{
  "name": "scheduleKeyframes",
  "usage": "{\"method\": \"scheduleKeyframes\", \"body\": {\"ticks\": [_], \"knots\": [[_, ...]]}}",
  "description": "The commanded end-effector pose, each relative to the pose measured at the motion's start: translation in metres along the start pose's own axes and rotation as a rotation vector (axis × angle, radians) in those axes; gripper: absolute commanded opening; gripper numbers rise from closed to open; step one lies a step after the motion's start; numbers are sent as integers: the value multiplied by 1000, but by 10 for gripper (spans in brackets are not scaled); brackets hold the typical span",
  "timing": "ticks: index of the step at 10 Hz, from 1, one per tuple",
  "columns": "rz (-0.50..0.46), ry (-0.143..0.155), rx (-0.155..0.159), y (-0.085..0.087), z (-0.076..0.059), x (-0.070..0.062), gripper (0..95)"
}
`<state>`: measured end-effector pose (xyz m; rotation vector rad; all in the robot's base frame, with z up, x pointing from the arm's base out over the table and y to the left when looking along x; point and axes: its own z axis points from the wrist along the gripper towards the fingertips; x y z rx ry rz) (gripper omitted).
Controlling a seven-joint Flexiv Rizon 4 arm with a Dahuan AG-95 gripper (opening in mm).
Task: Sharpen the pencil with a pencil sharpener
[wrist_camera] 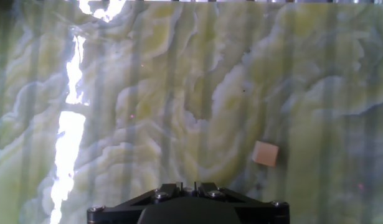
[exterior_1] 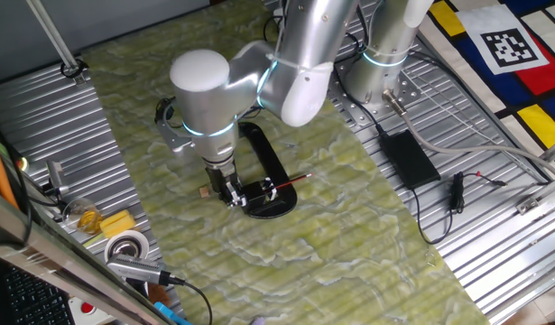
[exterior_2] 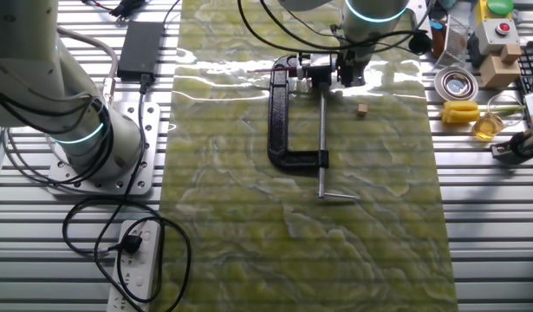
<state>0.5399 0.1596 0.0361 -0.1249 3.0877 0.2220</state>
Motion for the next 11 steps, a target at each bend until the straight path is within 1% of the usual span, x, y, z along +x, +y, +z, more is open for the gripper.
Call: {"method": "scheduleKeyframes", "body": {"ticks": [1,3,5,9,11], "knots": [[-13,6,-6,-3,-3,1,0],[-9,14,-18,-5,-10,1,0],[-27,20,7,-7,-14,2,0],[-33,35,7,-8,-24,2,0],[-36,50,15,-7,-35,2,0]]}}
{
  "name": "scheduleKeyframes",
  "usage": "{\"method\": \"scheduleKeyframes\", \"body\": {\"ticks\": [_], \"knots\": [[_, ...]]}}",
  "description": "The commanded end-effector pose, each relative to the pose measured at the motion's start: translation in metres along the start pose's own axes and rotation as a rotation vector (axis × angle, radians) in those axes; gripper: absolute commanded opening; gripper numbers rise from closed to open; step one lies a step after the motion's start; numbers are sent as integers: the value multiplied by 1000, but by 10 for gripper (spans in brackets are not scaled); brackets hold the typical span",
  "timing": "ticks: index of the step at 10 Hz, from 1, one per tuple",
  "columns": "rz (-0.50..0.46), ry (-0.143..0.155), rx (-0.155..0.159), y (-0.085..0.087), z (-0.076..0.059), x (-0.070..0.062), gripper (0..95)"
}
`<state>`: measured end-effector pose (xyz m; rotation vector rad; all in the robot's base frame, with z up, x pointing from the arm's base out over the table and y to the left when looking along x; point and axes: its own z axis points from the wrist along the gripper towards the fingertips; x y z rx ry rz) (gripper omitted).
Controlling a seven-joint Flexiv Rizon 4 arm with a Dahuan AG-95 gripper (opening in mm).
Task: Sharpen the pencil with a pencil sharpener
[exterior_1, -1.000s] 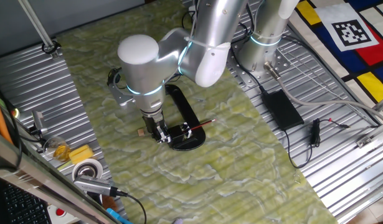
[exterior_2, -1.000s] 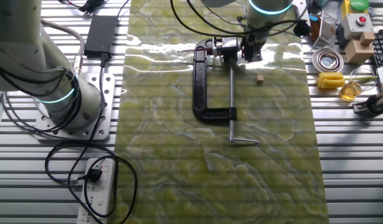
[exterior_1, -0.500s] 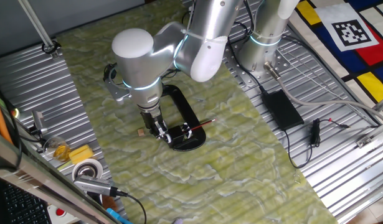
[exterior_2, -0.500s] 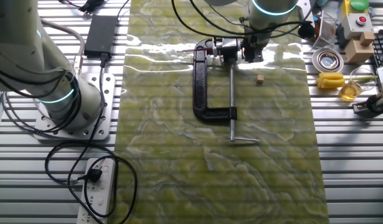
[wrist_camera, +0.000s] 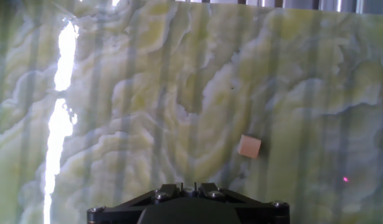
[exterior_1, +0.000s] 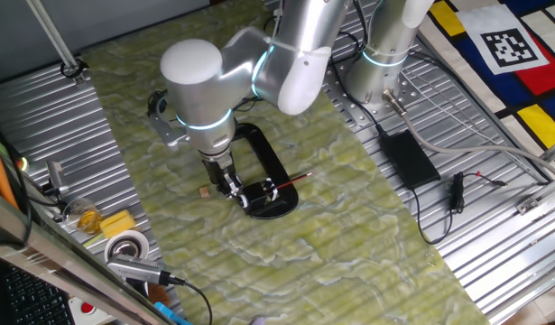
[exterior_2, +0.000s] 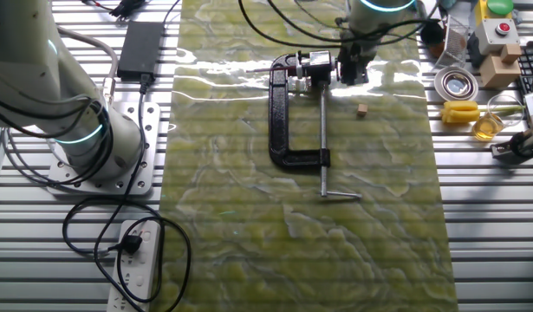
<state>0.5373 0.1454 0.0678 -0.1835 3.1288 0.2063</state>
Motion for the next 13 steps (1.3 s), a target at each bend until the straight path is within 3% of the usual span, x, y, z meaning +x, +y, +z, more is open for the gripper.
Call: {"method": "scheduleKeyframes", "body": {"ticks": [1,5,11,13], "knots": [[-5,13,20,3,-7,0,0],[33,25,14,11,-21,-1,0],[84,53,24,38,-29,-9,0],[67,39,24,42,-26,-8,0]]}}
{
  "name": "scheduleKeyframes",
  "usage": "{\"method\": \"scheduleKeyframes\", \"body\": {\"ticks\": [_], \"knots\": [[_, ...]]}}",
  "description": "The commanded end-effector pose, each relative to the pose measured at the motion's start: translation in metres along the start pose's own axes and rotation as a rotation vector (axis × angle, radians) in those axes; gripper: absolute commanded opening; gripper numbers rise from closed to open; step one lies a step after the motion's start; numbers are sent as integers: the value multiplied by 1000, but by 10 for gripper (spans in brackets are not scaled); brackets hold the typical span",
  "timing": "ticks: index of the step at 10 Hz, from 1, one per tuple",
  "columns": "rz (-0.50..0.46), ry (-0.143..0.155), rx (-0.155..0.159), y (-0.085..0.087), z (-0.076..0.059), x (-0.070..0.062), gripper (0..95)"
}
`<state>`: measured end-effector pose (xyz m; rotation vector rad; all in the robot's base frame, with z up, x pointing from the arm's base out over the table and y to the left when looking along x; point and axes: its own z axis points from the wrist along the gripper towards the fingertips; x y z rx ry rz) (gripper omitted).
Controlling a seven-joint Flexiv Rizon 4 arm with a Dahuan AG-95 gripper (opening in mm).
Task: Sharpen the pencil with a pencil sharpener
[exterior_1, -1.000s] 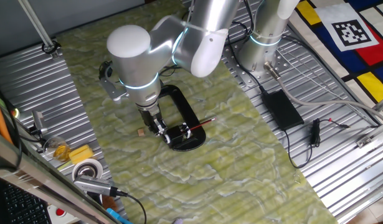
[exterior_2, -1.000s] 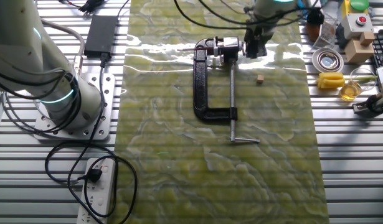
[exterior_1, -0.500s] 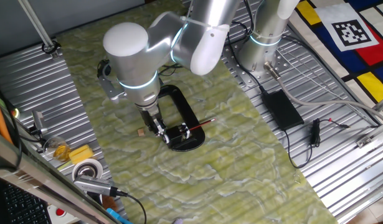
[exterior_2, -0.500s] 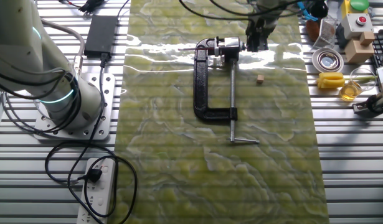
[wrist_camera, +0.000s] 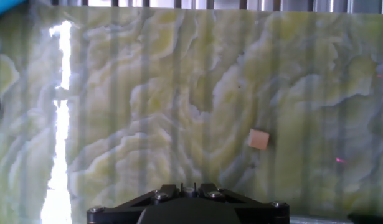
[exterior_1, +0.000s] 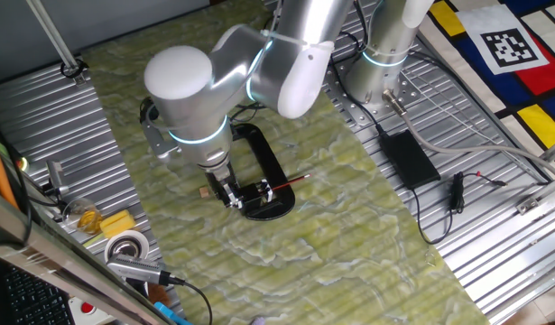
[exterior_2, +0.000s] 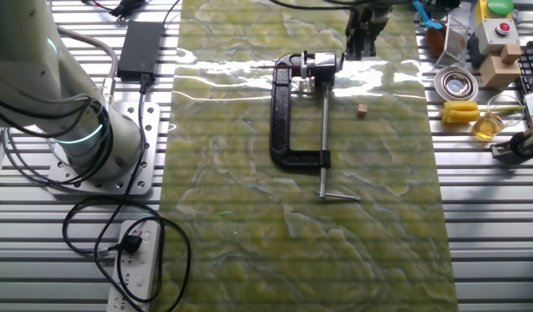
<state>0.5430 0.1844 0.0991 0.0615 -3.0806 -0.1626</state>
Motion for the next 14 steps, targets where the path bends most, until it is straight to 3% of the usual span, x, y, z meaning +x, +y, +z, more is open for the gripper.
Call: {"method": "scheduleKeyframes", "body": {"ticks": [1,3,7,8,12,14], "knots": [[-36,-17,4,0,1,2,0],[-63,-27,-4,0,-2,2,380],[-101,-27,3,7,-18,4,380],[-94,-28,12,12,-25,5,0],[-89,-27,28,33,-51,17,0],[-111,-34,40,39,-58,20,0]]}}
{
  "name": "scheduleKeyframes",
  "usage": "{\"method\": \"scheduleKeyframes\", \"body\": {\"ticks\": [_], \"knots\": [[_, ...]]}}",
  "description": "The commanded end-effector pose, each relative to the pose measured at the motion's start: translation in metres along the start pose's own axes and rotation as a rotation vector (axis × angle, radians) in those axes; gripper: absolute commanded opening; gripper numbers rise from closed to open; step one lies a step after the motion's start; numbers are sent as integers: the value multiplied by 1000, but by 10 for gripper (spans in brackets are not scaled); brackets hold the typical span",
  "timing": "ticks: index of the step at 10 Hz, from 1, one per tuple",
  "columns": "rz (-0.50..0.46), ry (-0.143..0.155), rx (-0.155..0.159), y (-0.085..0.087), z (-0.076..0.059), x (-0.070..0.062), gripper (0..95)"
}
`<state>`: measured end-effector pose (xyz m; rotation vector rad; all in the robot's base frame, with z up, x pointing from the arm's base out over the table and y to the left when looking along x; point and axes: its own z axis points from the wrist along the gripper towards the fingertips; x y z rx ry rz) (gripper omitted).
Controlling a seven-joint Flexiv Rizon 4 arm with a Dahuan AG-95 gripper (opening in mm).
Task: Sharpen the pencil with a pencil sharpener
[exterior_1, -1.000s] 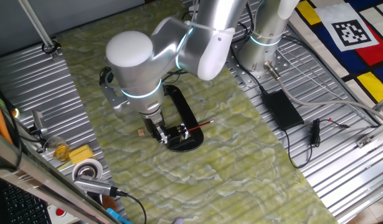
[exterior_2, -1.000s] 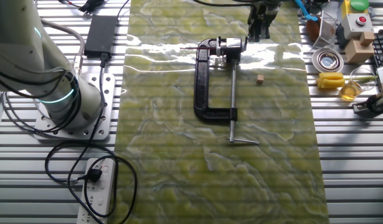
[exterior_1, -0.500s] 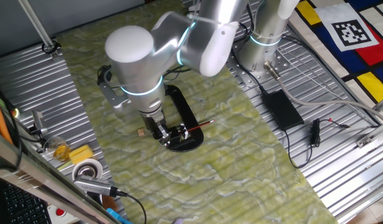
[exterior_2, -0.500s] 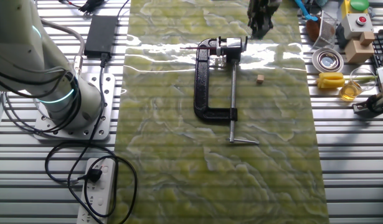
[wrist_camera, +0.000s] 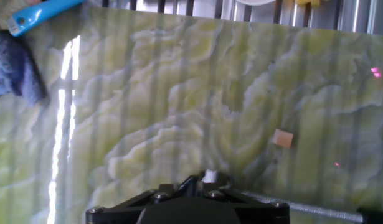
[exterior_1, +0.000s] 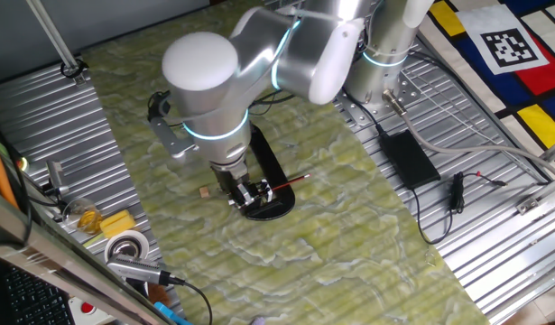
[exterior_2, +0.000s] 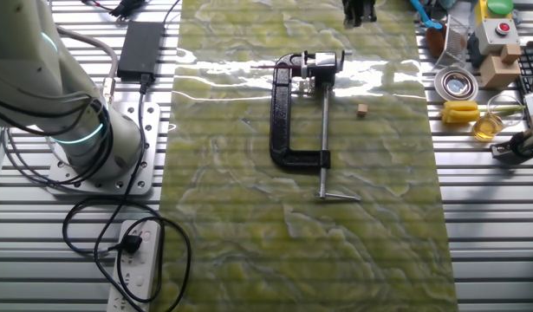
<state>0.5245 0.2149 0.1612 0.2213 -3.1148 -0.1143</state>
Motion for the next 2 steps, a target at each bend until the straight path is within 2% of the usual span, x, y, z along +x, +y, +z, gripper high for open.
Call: {"method": "scheduleKeyframes", "body": {"ticks": [1,2], "knots": [[-11,-2,2,3,-2,1,0],[-19,-3,0,3,-3,1,0]]}}
